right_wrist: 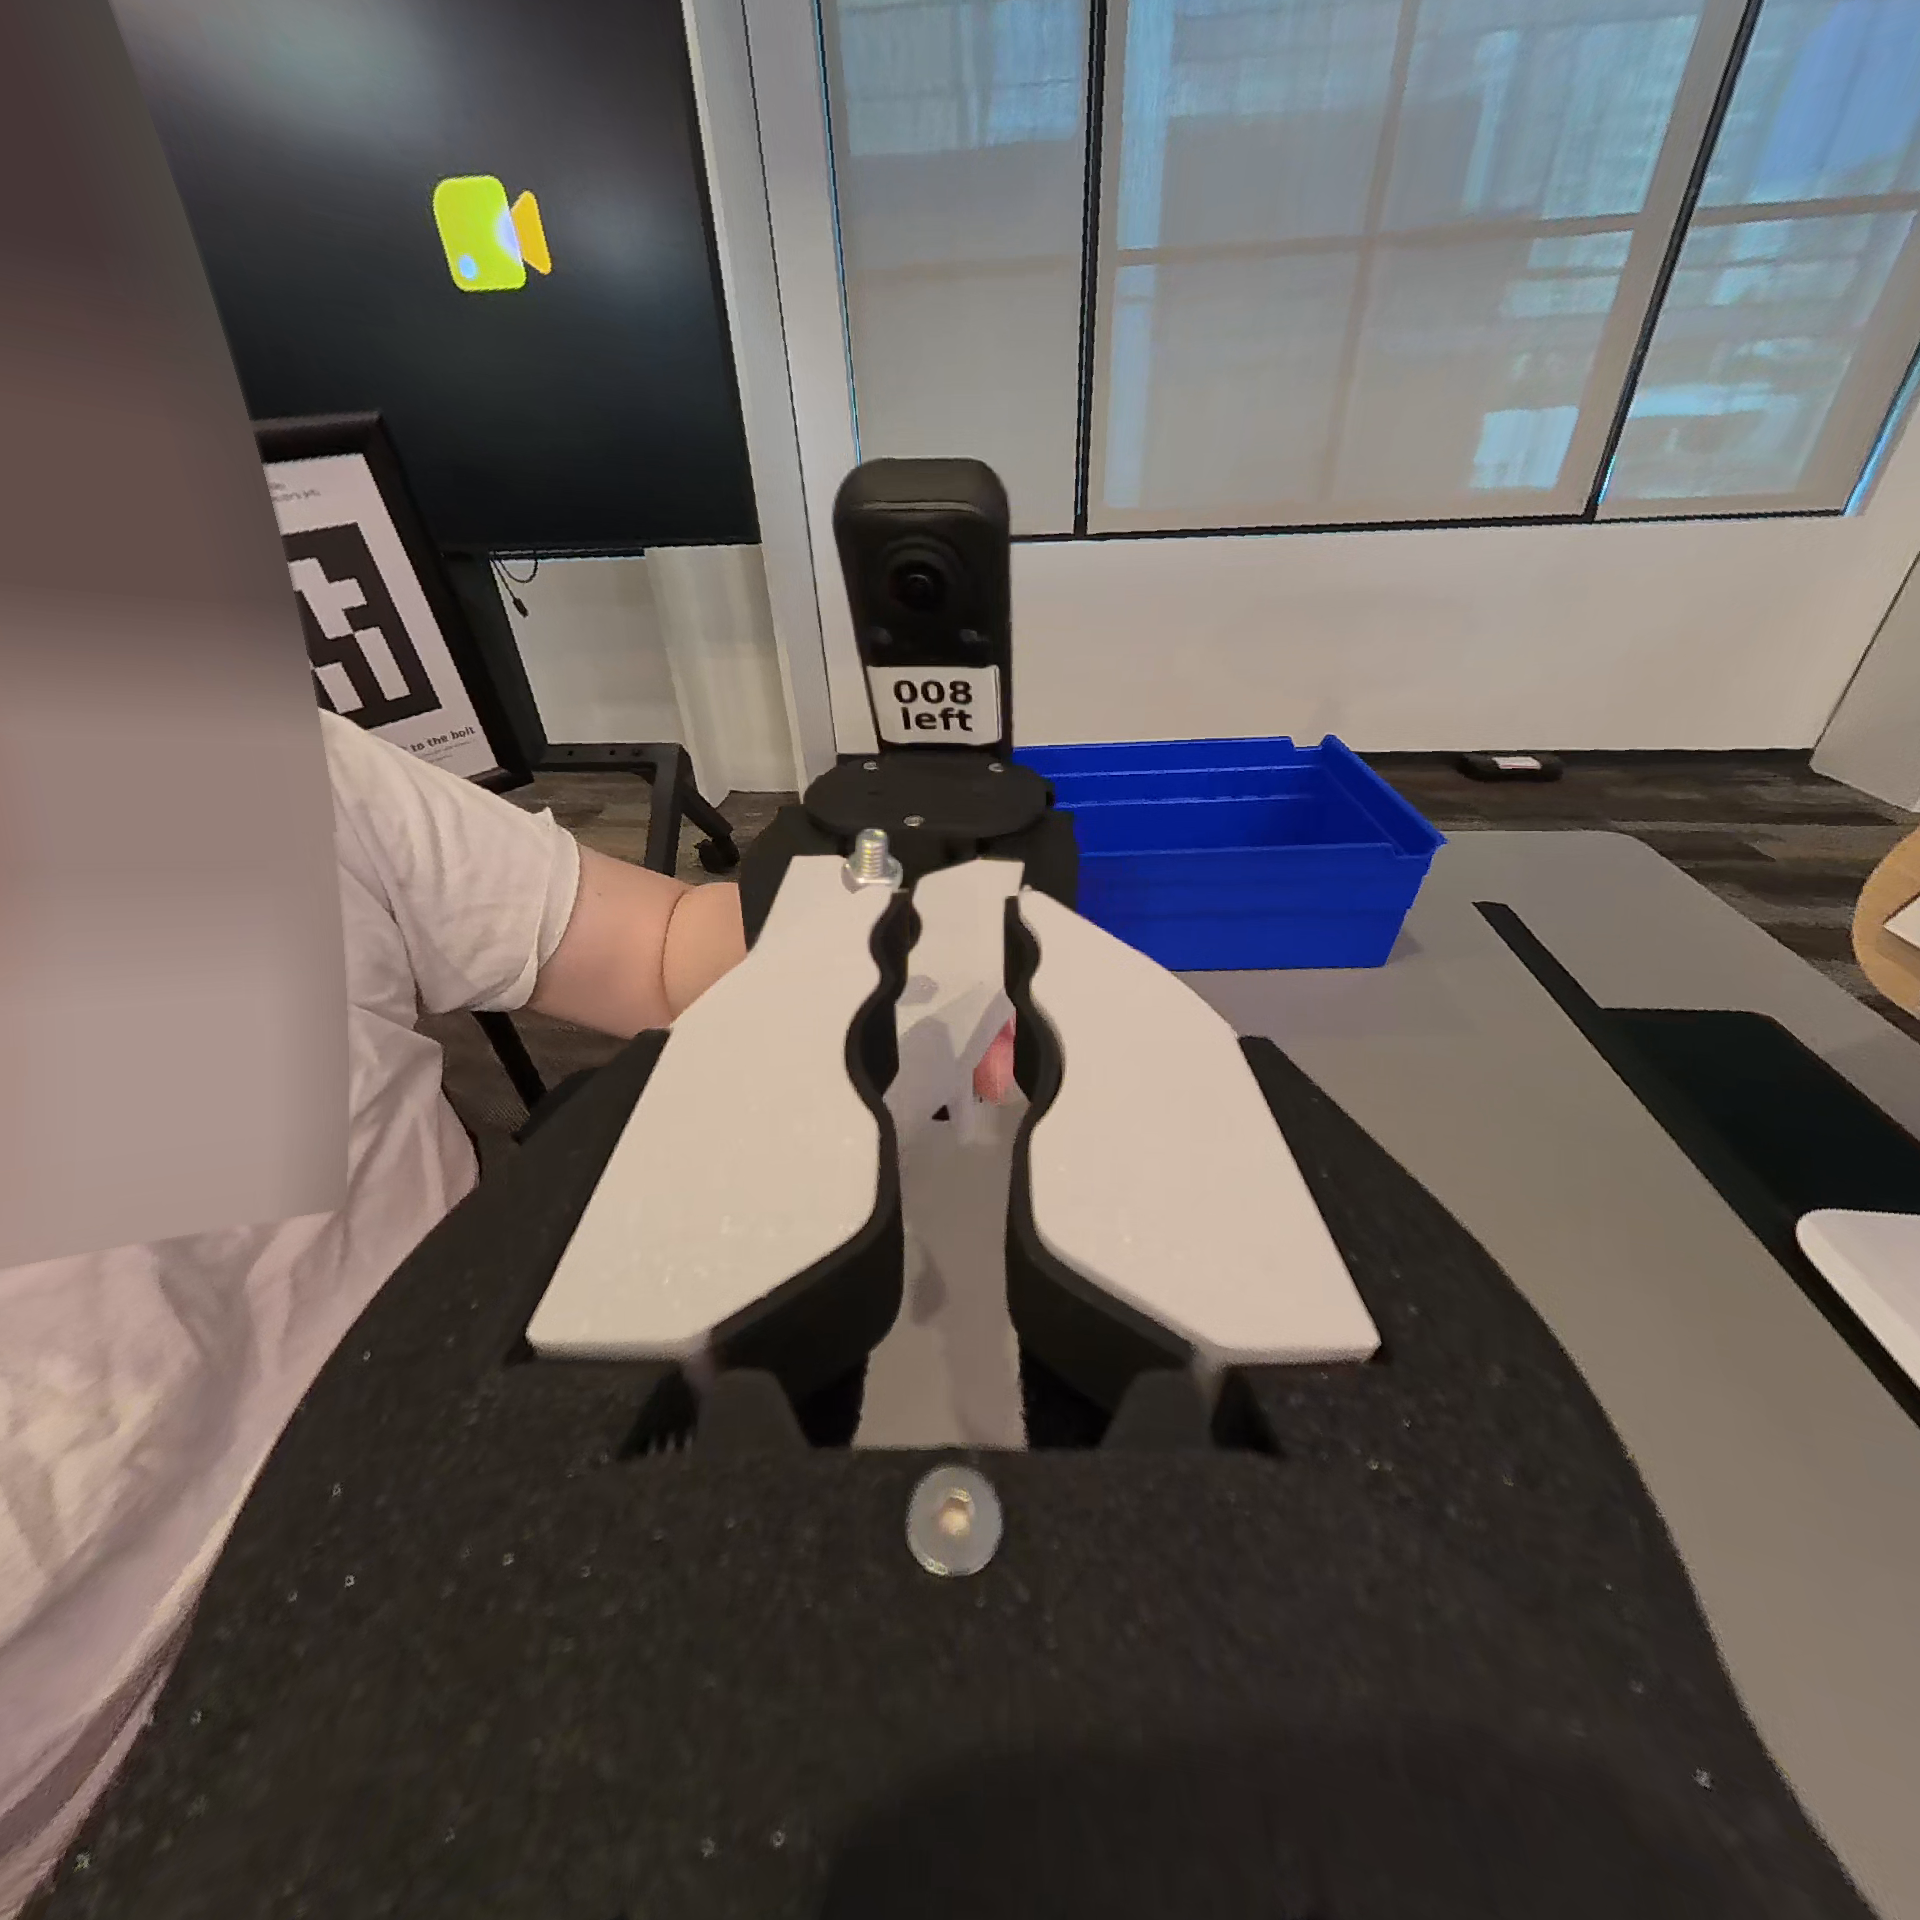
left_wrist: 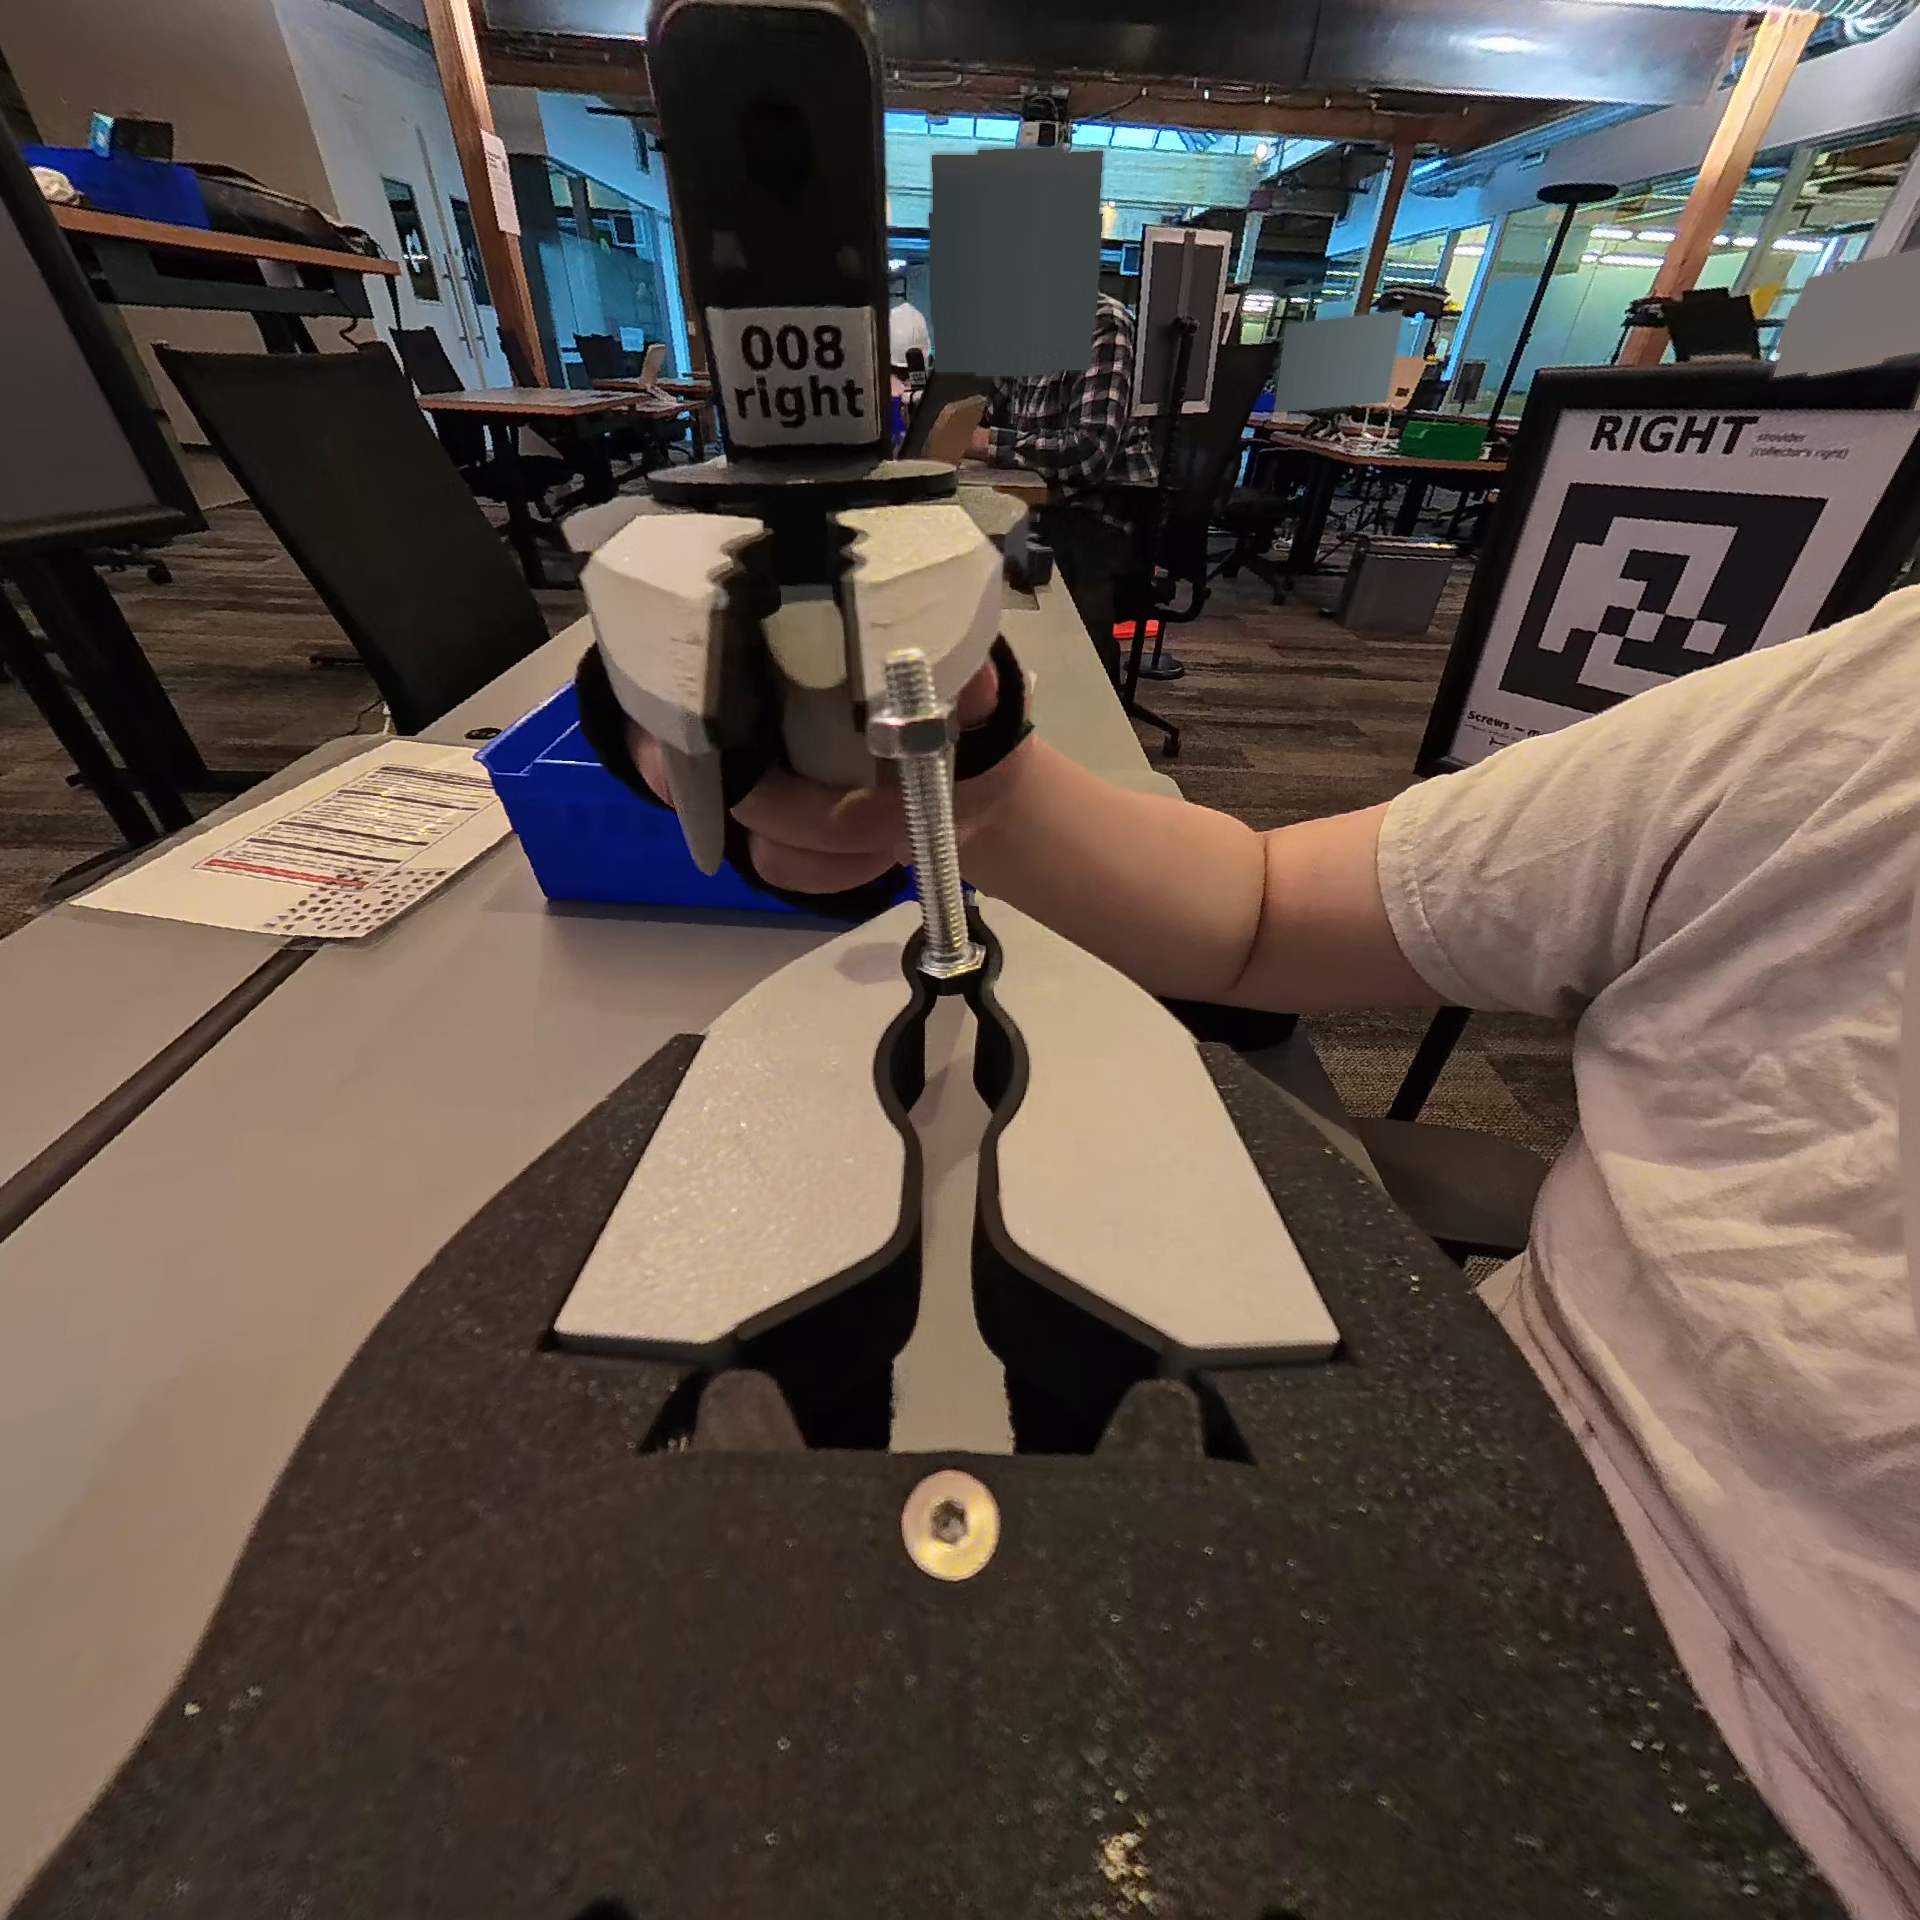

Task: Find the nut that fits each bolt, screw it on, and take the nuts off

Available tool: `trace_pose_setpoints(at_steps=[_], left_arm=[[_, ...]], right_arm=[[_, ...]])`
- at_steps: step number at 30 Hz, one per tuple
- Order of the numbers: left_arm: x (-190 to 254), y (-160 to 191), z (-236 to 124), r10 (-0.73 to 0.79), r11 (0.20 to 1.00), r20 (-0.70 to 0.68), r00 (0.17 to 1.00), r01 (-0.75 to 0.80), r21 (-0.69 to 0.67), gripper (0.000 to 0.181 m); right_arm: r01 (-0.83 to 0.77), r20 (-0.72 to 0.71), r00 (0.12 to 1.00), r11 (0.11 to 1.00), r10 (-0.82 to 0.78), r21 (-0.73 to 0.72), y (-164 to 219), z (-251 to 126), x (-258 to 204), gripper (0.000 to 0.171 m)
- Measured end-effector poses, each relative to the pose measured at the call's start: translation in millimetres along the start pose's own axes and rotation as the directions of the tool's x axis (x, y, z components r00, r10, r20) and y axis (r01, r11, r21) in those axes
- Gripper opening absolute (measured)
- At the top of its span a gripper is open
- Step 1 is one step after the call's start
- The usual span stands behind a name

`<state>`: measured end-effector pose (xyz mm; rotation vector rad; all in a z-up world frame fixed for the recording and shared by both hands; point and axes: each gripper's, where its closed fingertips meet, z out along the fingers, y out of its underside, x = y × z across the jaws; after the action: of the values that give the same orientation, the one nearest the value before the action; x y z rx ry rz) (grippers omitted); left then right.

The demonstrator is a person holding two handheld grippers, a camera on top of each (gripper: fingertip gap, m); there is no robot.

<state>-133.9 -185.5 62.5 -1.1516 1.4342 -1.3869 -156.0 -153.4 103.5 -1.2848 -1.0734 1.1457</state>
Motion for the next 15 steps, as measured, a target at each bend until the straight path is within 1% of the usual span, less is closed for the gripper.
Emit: trace_pose_setpoints(at_steps=[4, 6, 10, 12, 15], left_arm=[[-1, 1, 0, -0.003, 1.0, 0.002, 1.0, 0.003, -0.003, 0.003], [-2, 1, 0, -0.008, 1.0, 0.001, 1.0, 0.008, -0.002, 0.003], [0, 1, 1, -0.003, 1.0, -0.005, 1.0, 0.003, -0.005, 0.003], [0, 1, 1, -0.001, 1.0, 0.0, 1.0, 0.001, -0.003, 0.003], [0, 0, 1, 0.001, 1.0, 0.006, 1.0, -0.001, -0.007, 0.003]], right_arm=[[0.008, 0.042, 0.999, 1.0, -0.009, 0.027, -7, 1, -11, 0.017], [0.03, 0.056, 0.998, 1.0, -0.03, 0.011, -6, 5, -17, 0.017], [0.06, 0.018, 0.998, 0.998, -0.059, -0.031, 2, 8, -12, 0.018], [0.03, 0.03, 0.999, 0.999, -0.03, -0.022, 3, 5, -8, 0.018], [0.008, -0.01, 1.0, 1.0, -0.008, -0.008, 4, -1, 4, 0.017]])
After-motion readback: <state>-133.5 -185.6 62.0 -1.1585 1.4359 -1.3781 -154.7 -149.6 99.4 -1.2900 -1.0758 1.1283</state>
